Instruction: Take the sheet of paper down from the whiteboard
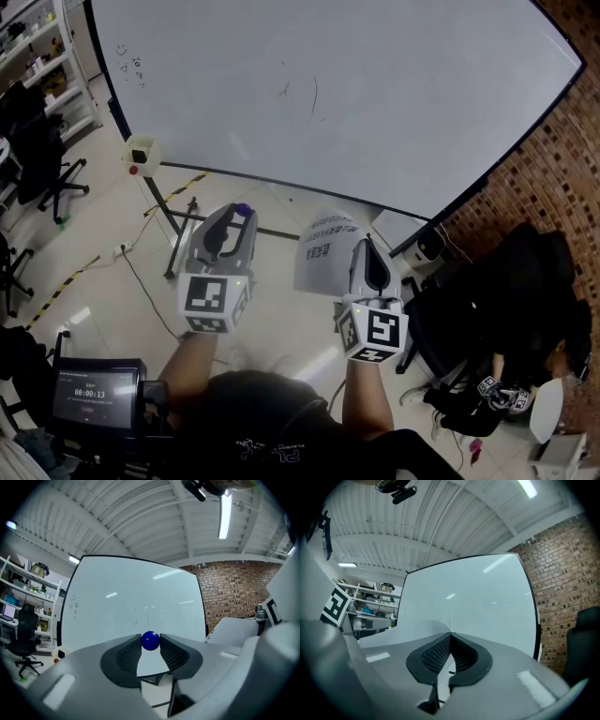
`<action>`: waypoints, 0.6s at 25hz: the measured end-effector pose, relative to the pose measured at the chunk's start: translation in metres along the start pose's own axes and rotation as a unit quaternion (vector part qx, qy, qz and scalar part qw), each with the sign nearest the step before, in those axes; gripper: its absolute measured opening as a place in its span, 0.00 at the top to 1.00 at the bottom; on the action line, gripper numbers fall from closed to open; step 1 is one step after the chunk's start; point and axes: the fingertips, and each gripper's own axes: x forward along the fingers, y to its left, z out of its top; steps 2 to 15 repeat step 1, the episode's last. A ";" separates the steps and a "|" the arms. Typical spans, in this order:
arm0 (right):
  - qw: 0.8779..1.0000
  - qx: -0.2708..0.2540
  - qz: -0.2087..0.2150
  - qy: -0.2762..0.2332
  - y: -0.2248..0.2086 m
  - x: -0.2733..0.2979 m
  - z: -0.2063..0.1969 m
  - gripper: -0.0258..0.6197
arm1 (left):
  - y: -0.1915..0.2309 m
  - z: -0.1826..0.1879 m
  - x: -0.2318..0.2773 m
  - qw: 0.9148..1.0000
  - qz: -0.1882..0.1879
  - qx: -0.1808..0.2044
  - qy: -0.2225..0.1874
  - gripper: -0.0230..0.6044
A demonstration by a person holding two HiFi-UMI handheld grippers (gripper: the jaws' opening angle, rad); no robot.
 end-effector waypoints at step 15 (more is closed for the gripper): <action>1.000 0.000 0.000 0.000 0.000 0.000 0.000 0.94 | 0.000 0.000 0.000 1.000 0.000 0.000 0.000 0.77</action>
